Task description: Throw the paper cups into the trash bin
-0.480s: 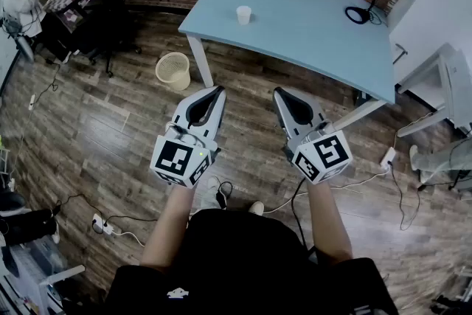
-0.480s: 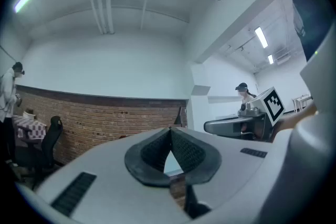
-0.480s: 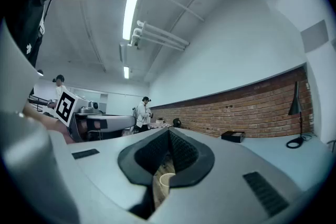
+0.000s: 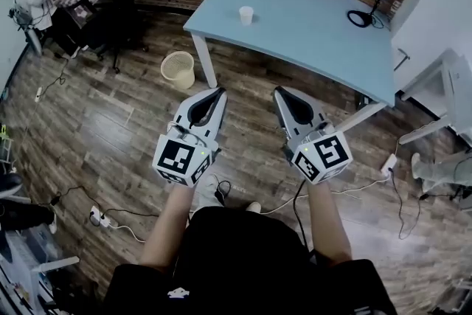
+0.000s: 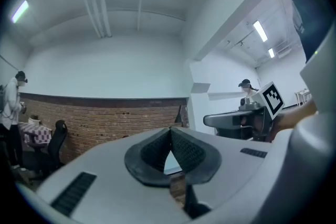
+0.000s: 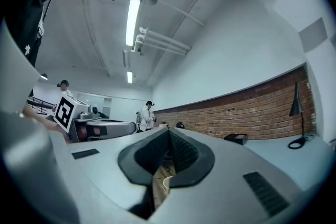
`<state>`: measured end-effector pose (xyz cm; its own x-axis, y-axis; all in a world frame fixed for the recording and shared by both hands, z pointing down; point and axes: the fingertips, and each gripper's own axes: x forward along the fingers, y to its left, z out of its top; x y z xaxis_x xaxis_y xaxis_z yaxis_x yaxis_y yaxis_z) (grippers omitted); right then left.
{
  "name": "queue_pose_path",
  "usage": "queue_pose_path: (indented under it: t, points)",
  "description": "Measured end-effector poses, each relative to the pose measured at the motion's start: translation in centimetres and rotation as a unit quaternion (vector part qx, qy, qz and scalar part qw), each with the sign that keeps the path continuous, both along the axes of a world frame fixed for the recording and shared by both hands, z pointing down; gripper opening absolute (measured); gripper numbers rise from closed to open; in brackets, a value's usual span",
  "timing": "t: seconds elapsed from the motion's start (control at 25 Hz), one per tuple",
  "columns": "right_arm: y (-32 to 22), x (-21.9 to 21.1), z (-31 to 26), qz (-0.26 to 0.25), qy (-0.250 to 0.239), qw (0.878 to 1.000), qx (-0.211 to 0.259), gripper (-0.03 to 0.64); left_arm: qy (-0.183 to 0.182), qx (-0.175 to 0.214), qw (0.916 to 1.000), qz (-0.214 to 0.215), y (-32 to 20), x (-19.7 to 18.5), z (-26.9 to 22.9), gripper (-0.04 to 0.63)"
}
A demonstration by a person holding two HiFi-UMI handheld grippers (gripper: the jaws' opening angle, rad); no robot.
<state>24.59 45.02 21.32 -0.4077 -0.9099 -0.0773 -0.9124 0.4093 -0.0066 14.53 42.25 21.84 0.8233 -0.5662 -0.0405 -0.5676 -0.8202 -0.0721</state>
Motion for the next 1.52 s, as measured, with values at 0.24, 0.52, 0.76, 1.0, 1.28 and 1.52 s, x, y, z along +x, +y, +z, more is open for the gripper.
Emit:
queue_pose_path:
  t: [0.24,0.52,0.76,1.0,1.28,1.52]
  points:
    - [1.3,0.6,0.5,-0.008,0.002,1.0,-0.002,0.005,0.0,-0.013,0.9997,-0.022,1.5,-0.2,1.2,0.009]
    - [0.5,0.8,1.4,-0.016,-0.004,1.0,-0.01,0.005,-0.003,-0.017,0.9995,-0.027,1.2,0.5,1.5,0.009]
    - [-2.6,0.3,1.8,-0.024,0.003,1.0,-0.011,0.005,-0.006,-0.02,0.9994,-0.027,-2.1,0.9,2.2,0.009]
    - [-7.1,0.8,2.0,-0.024,0.011,1.0,-0.013,0.005,-0.007,-0.019,0.9997,-0.014,-6.2,2.1,2.5,0.009]
    - [-12.8,0.8,2.2,-0.019,0.009,0.999,-0.029,0.005,-0.013,-0.033,0.9993,-0.008,-12.1,2.4,2.8,0.009]
    - [-17.5,0.9,2.0,-0.005,0.007,0.999,-0.037,0.005,0.001,-0.052,0.9986,0.005,-16.6,1.8,2.9,0.009]
